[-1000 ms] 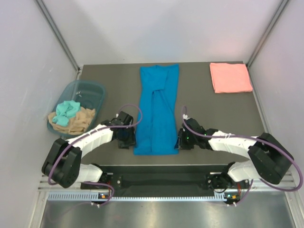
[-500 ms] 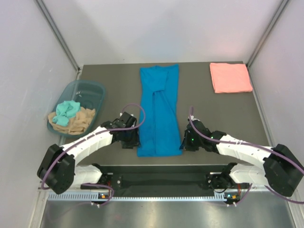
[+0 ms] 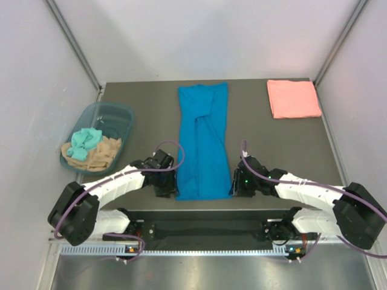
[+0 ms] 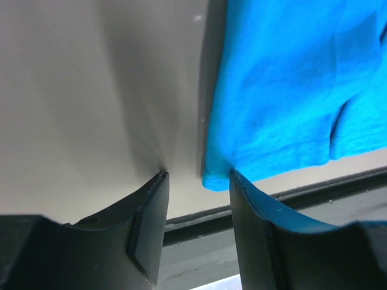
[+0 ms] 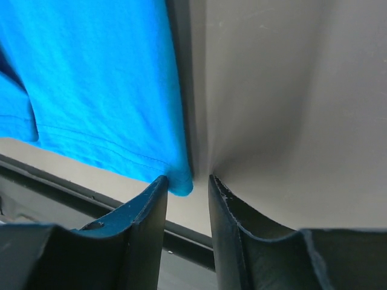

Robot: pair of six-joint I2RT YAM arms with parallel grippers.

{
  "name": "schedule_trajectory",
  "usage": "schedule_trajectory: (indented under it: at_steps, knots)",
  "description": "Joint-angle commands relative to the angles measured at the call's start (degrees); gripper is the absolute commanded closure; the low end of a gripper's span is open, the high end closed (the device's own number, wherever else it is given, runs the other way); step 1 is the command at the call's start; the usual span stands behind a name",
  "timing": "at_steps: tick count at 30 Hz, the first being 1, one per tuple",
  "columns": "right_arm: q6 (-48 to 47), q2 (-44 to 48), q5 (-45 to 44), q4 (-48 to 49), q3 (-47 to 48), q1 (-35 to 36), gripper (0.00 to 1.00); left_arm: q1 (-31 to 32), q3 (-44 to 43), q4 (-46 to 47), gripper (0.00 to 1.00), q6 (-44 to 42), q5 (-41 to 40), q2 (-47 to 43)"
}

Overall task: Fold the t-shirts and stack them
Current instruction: Fold the tshirt

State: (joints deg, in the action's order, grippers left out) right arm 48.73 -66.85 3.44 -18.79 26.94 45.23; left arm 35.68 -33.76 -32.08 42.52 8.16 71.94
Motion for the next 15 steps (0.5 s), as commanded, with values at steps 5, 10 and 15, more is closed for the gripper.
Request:
schedule_trajectory:
  at_steps: [5,10,15]
  knots:
    - [0.5,0.2,1.6,4.2,-2.2,1.0,0.69,0.7,2.4,3.9,0.62,1.4,1.4,0.6]
    - [0.2,1.3,2.8,4.2,-2.9,1.0,0.98,0.8,2.0,3.9,1.00,1.3,2.6,0.7]
    - [-0.8,4.3,1.9,-0.5,-2.6,1.0,1.00,1.1,-1.3,-2.4,1.00,1.1,-0.7,-1.0]
